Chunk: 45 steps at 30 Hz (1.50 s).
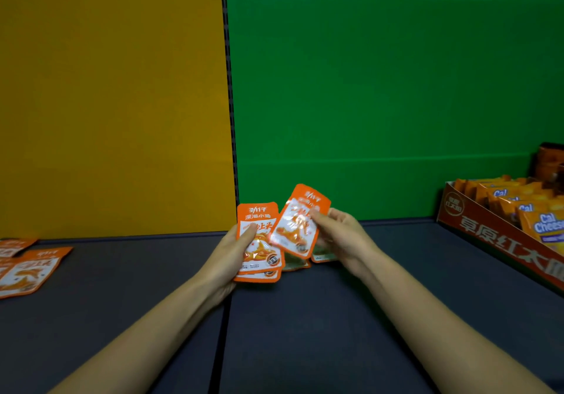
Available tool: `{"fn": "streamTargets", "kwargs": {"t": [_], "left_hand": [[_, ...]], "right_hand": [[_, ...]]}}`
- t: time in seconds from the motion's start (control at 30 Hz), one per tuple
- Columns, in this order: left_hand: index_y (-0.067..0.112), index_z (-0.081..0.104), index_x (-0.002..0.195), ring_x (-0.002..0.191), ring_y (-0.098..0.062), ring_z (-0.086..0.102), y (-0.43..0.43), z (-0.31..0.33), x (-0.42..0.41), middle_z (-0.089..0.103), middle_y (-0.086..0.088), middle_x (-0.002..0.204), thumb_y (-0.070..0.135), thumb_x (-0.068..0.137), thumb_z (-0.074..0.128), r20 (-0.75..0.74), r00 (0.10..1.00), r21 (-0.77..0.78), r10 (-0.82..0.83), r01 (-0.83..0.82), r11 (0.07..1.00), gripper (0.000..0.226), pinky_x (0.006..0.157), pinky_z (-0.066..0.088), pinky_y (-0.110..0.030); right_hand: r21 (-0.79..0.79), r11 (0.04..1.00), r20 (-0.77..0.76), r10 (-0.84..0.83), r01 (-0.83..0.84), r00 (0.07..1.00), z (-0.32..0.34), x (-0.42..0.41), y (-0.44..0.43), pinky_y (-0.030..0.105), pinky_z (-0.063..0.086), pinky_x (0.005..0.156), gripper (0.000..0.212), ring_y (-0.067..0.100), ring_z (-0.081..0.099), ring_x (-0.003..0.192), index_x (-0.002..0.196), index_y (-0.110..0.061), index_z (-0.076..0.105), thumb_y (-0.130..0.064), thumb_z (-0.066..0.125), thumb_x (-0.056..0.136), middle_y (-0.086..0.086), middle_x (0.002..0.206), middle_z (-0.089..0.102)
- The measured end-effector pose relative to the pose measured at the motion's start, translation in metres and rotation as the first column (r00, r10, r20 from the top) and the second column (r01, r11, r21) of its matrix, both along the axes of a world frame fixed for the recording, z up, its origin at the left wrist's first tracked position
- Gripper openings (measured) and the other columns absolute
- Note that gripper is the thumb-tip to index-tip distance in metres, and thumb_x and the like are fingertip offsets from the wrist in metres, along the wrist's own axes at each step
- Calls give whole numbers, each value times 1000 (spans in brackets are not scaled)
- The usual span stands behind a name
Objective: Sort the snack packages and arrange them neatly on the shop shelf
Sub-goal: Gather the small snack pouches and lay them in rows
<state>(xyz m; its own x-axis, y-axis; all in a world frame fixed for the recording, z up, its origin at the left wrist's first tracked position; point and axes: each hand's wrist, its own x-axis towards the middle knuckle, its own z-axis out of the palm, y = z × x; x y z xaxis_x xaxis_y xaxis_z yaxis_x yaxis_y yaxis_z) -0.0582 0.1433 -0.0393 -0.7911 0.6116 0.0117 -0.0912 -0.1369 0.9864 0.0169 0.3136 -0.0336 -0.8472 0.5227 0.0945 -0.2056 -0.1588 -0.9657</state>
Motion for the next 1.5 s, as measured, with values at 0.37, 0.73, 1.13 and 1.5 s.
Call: {"fn": "streamTargets", "kwargs": {"t": [0.37,0.73,1.13,1.5], "left_hand": [[13,58,89,39,-6,63,-12,2,-14,69,-1,65,28,95,49,6,993,-153,120,-118,981,18,38,47,-15],[3,54,113,42,-9,65,-10,1,-9,68,-8,76,29,92,55,33,994,-207,105,-96,974,34,38,49,-18],[12,55,102,47,-8,67,-9,3,10,70,-4,78,32,90,57,5,995,-203,95,-92,975,24,41,51,-18],[13,53,93,54,-11,68,-5,-6,38,71,-3,73,25,96,49,8,1000,-170,2,0,985,13,48,54,-23]], "right_hand": [[606,726,340,-606,325,719,-29,22,111,35,50,83,28,25,66,85,95,-6,68,-31,59,89,7,81,69],[847,519,356,-718,119,598,-37,5,106,37,45,90,46,32,57,112,122,-13,60,-45,51,90,13,120,63],[808,572,153,-435,141,887,10,29,22,23,44,79,38,20,61,91,96,-17,73,-39,42,97,1,93,69],[789,604,284,-190,-116,940,-17,35,-24,31,33,66,42,14,43,67,56,-21,40,-40,54,91,2,67,48]]}}
